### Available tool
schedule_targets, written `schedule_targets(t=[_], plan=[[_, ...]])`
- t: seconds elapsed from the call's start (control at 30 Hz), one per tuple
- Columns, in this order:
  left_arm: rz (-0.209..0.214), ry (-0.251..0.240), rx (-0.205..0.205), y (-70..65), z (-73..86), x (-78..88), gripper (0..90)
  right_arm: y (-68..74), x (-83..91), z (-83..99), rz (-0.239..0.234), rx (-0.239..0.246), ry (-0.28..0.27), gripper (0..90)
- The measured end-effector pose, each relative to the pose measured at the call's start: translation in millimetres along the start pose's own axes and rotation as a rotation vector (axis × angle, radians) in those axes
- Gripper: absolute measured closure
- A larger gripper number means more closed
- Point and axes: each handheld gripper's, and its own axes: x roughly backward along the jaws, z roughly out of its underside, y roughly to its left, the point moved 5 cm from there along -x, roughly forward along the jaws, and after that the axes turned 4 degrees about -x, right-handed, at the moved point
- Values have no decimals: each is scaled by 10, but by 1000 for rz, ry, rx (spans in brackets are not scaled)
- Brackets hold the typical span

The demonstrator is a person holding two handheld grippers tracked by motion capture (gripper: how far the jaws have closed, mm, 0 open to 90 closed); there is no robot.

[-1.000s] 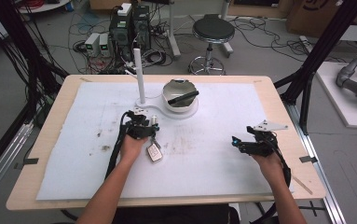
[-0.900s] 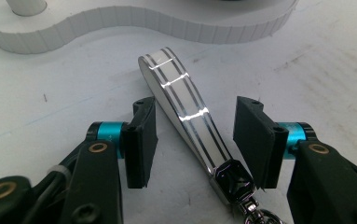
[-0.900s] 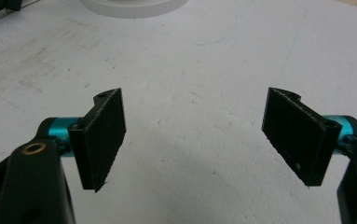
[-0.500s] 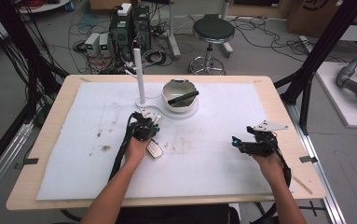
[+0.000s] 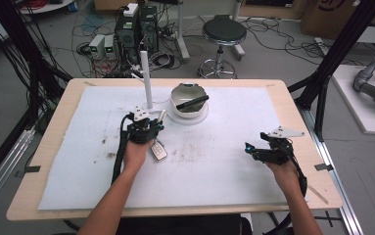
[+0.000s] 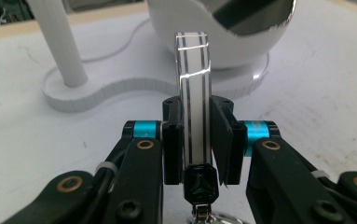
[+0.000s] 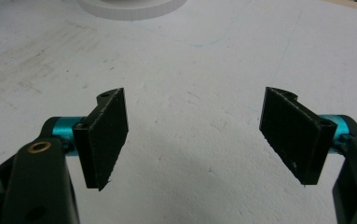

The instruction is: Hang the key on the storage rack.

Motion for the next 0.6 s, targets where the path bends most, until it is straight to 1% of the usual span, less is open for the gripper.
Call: schedule_targets(t=[0.2, 0.23, 0.3, 0.37, 0.4, 0.43, 0.47, 0.5, 0.53, 0.57, 0.6], plan=[[-33, -114, 3, 138, -169, 308, 751, 4, -7, 2, 2, -1, 3, 239], [-32, -137, 11, 168, -204, 364, 751, 4, -7, 2, 2, -1, 3, 239], [-11, -185, 18, 230, -280, 467, 751, 10, -11, 3, 0, -3, 5, 239], [25, -218, 29, 294, -354, 543, 751, 11, -15, 3, 0, -1, 5, 239], [57, -234, 45, 374, -417, 586, 751, 16, -18, 3, 0, -2, 6, 239], [57, -234, 45, 374, -417, 586, 750, 16, -18, 1, 1, 0, 6, 239], [66, -237, 54, 416, -444, 601, 750, 16, -18, 1, 1, 0, 6, 239], [80, -247, 61, 497, -488, 623, 750, 22, -18, -2, -2, 1, 4, 239], [80, -247, 61, 497, -488, 623, 750, 24, -19, -4, -1, -1, 3, 239], [100, -249, 71, 559, -523, 625, 750, 25, -21, -1, -3, 1, 6, 239], [100, -249, 71, 559, -523, 625, 751, 23, -23, 1, -2, 1, 8, 239]])
